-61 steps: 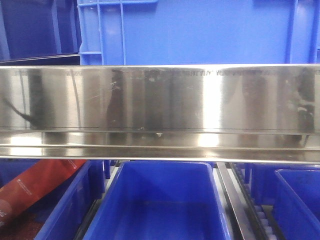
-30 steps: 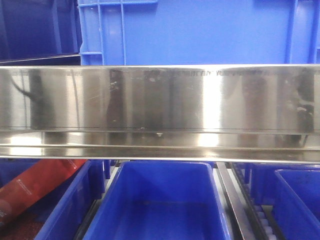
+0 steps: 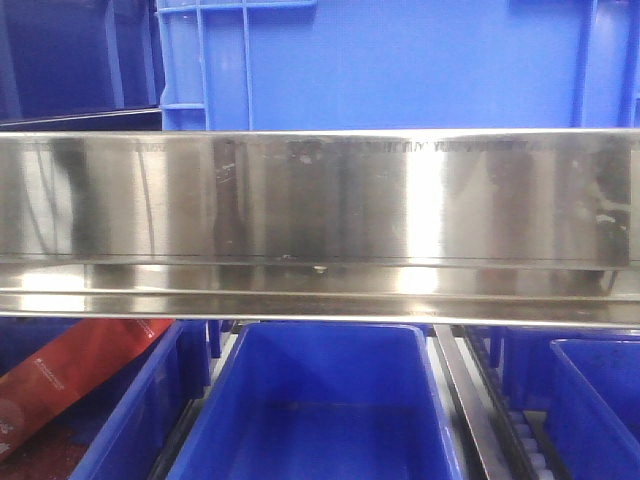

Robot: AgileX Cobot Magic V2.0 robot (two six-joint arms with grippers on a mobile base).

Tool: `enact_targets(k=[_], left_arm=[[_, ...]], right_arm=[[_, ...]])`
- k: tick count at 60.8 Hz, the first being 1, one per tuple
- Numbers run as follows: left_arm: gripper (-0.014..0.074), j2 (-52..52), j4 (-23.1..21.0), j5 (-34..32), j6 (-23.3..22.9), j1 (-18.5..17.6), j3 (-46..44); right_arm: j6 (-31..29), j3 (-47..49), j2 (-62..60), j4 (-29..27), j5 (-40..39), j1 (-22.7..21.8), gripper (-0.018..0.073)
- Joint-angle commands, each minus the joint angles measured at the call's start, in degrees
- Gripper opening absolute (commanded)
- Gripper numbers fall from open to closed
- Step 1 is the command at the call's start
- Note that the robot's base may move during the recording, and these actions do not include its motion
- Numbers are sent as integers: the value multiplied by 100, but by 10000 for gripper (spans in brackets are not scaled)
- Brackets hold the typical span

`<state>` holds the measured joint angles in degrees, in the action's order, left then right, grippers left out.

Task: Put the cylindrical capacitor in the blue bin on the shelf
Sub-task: 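Lower the right gripper into the blue bin and release the capacitor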

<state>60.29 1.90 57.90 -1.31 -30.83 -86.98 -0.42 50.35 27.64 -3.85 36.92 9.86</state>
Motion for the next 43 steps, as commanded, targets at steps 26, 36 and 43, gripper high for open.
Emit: enact_targets(k=[26,36,43], left_arm=[[-93,-3408,638,-485,-822,861,2797],[-93,-3763,604,-485,-822,885,3181],[-93,-3775,594,-485,-822,885,3256]], right_arm=[[-714,1838,2164,-453,-334,768,-162],[-899,3202,3616,-420,115,1332,-162],[-899,4220,4643,-420,633,1485,-162]])
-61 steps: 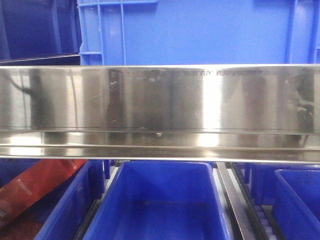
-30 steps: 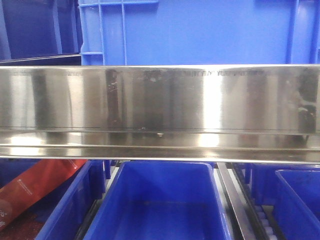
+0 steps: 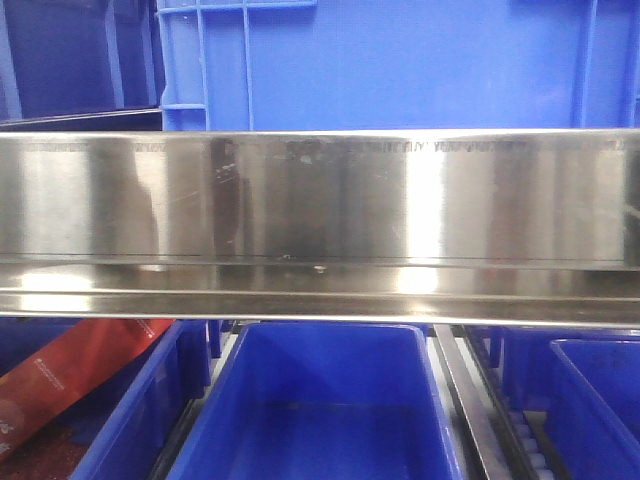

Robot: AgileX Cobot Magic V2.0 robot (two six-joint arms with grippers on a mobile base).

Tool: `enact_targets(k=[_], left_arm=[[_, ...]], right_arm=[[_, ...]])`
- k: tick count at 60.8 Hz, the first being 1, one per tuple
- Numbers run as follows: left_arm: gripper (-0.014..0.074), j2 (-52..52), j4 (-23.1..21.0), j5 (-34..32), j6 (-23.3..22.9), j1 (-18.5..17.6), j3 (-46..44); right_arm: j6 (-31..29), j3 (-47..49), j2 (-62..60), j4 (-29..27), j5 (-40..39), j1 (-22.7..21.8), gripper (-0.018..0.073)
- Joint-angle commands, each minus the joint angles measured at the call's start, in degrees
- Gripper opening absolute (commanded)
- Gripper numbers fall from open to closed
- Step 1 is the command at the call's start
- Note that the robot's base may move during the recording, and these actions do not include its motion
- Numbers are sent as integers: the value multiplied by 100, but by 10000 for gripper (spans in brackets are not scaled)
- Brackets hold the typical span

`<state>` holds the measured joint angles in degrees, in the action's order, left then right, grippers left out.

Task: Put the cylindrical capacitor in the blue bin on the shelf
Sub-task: 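Lower the right gripper into the blue bin and release the capacitor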

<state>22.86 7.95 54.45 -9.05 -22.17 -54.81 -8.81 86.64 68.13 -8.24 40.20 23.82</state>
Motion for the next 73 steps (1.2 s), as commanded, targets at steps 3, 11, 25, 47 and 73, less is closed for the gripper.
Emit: enact_targets(k=[3,11,25,47,73], left_arm=[[-93,-32,-11,-139,-48,19,39],[-93,-32,-11,-139,-48,19,39],[-93,-32,-11,-139,-48,19,39],[-93,-32,-11,-139,-48,19,39],[-93,-32,-11,-139,-48,19,39]], right_arm=[[-60,973,1023,-4,551,86,-162],[-60,1869,2124,-5,1312,86,-162],[-49,2757,3353,-5,2235,86,-162],[-38,2816,3543,-5,2348,86,-162],[-29,2816,3542,20,2331,86,568]])
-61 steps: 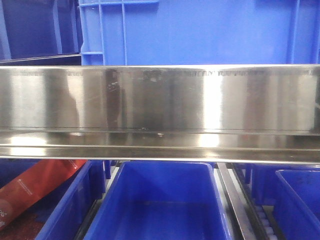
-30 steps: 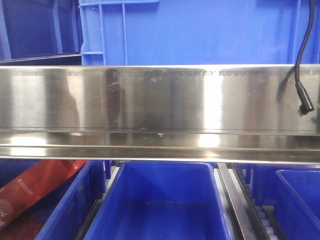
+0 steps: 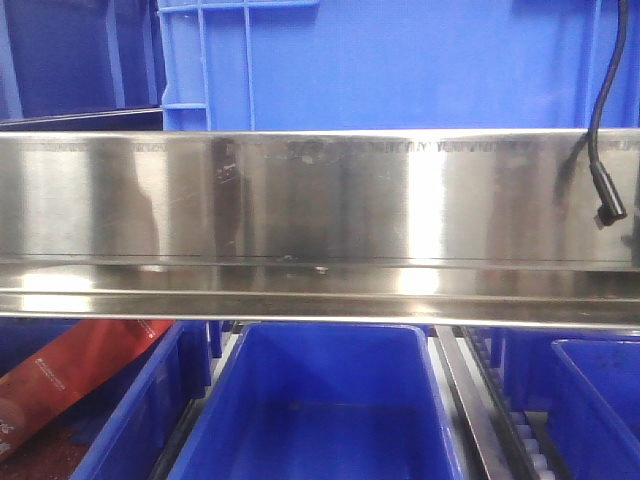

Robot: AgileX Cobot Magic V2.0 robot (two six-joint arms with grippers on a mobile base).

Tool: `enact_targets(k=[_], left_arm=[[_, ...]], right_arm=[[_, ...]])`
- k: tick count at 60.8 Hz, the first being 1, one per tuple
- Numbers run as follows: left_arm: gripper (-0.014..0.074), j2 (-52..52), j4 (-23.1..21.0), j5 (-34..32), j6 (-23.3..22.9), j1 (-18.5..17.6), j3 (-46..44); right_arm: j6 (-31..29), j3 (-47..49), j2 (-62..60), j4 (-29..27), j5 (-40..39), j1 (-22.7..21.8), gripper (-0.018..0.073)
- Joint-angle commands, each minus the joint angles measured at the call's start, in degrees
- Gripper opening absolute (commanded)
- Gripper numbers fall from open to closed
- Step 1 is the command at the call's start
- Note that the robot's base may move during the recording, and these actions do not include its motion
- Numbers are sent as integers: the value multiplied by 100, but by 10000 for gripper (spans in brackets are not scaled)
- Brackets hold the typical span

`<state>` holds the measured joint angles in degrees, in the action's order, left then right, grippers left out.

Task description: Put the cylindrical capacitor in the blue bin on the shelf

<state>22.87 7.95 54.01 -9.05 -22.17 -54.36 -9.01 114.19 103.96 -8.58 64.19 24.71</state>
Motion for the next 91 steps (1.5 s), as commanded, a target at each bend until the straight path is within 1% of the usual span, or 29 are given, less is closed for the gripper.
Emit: enact_targets(k=[1,15,20,22,29,32,37,41,44,48,52,57,65,76,86,91], left_arm=[[-93,-33,-11,-96,-48,19,-6],[-93,-33,-11,-96,-48,19,-6],[-93,-33,-11,-96,-48,19,-6],[-93,-33,-11,-96,-48,19,-6],[-93,-33,-11,-96,-48,19,-6],[-93,-33,-11,-96,-48,19,-6],[-93,-33,13,-96,-48,19,-3],[-93,-33,54,-99,-48,19,-3],[-93,-33,103,-109,-48,19,-3],[-93,-33,169,-147,-48,19,-3],[-93,-33,264,-252,-48,19,-3],[-93,-33,346,-399,-48,19,-3],[-93,-33,441,-624,-48,19,28],[-93,-23,440,-1124,-48,19,420],[-93,-23,423,-1496,-48,19,904],[-93,-23,423,-1644,-48,19,1049]], right_arm=[[-9,62,-41,53,-67,-3,568],[35,62,-255,53,-105,-16,567],[144,62,-448,53,-148,-58,525],[148,62,-532,53,-148,-72,481],[158,62,-897,53,-148,-152,272],[158,49,-1081,53,-148,-183,141],[158,-129,-1476,68,-215,-251,-40],[158,-386,-1794,84,-318,-308,-128],[158,-636,-2066,110,-440,-369,-164],[158,-985,-2442,180,-601,-430,-160],[158,-1581,-2901,292,-903,-509,-161],[158,-2266,-3492,305,-1266,-627,-162],[158,-3612,-4474,333,-1877,-783,-162],[158,-5461,-5880,452,-2571,-936,-162],[158,-6841,-7257,513,-2839,-935,-162],[158,-7336,-7800,513,-2915,-935,-162]])
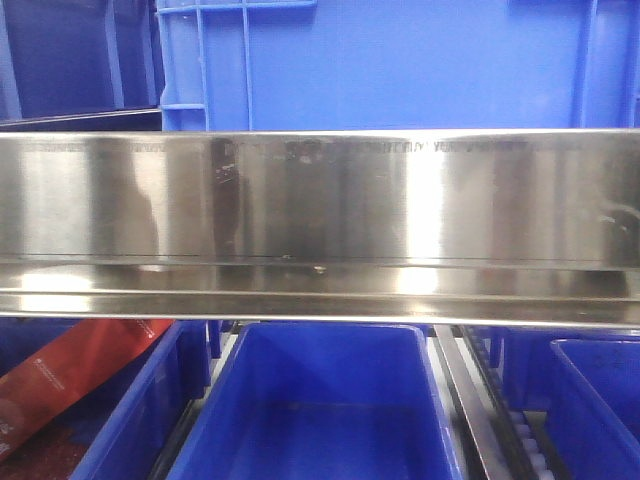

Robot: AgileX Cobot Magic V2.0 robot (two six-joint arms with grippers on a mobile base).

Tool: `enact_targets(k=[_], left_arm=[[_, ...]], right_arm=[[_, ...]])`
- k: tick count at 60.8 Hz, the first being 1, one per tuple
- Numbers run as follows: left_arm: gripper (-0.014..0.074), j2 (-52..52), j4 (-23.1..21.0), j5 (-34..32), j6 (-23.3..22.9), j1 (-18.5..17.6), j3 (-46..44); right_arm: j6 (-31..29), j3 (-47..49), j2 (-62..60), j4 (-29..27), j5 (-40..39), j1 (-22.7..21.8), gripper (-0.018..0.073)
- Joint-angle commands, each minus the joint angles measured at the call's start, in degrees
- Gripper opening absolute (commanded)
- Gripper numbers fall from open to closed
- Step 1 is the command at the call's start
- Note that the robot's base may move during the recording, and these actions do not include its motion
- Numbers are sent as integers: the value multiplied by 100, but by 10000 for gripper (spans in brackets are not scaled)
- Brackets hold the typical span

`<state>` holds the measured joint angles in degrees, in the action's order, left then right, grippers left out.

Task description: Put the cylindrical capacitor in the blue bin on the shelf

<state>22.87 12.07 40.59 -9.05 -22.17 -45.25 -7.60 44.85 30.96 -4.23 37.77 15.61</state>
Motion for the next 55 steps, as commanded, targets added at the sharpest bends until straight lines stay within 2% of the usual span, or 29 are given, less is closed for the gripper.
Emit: enact_targets(k=[1,10,22,55], left_arm=[[-93,-23,11,-319,-48,19,177],[-93,-23,11,-454,-48,19,366],[-93,-23,11,-452,-48,19,401],[-93,-23,11,-452,-48,19,401]], right_arm=[[17,-484,-608,78,-294,-25,-162],[17,-1261,-1693,78,-639,-25,-162],[17,-1714,-2466,78,-845,-25,-162],[17,-1729,-2534,84,-884,-25,-162]])
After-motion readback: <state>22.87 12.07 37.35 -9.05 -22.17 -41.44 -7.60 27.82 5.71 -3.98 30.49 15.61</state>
